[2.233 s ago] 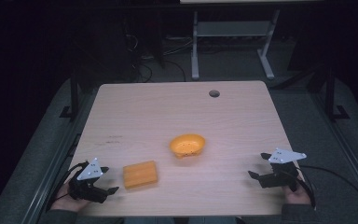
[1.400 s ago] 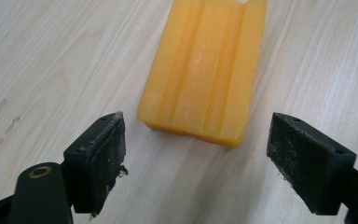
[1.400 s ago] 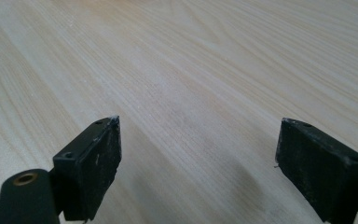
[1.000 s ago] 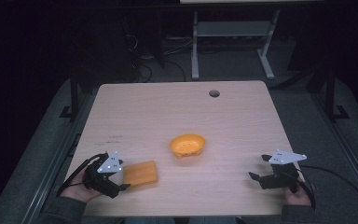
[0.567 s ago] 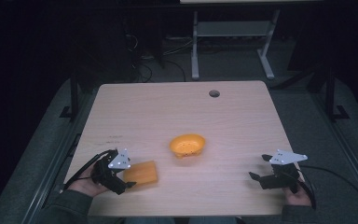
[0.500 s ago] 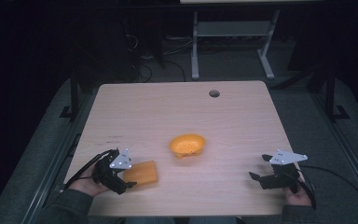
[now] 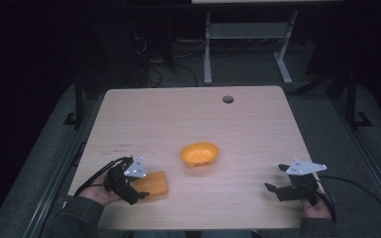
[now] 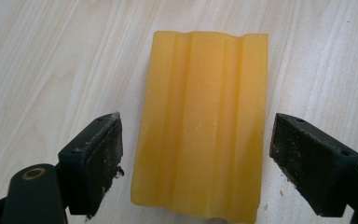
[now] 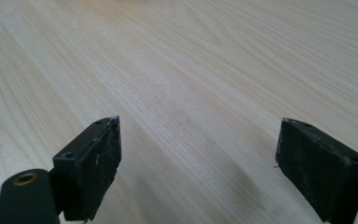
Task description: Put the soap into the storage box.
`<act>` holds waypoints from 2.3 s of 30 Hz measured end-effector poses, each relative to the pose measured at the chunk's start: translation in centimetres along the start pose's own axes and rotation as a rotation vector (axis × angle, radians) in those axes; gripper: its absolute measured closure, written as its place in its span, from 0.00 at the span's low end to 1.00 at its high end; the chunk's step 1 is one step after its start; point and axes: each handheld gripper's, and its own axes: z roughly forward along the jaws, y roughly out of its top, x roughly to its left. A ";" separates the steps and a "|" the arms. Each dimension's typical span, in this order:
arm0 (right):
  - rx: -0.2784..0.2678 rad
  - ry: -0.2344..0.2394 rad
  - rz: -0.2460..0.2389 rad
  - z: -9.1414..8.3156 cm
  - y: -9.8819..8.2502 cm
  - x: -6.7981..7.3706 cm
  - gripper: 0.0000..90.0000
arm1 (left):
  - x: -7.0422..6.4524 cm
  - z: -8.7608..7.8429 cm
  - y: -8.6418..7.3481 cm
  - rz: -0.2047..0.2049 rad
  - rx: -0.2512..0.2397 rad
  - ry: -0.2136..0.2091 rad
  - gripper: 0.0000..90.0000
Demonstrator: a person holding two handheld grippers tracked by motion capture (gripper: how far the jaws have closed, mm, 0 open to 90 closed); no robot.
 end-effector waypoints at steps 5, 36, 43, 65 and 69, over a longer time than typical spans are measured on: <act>0.000 0.001 -0.001 0.0 0.1 0.1 0.15 | 0.1 0.4 0.1 -0.002 0.007 -0.005 0.18; 0.004 0.009 -0.010 0.1 0.1 0.1 0.15 | 0.5 3.3 1.5 0.003 0.091 -0.081 0.19; 0.004 0.009 -0.011 0.1 0.1 0.0 0.15 | 0.7 3.6 1.6 -0.003 0.102 -0.096 0.19; 0.000 0.012 -0.009 0.2 0.0 0.1 0.15 | 1.0 4.2 1.5 -0.013 0.120 -0.136 0.21; -0.003 0.011 -0.005 0.1 0.0 0.1 0.15 | 1.1 4.1 1.5 -0.018 0.121 -0.146 0.22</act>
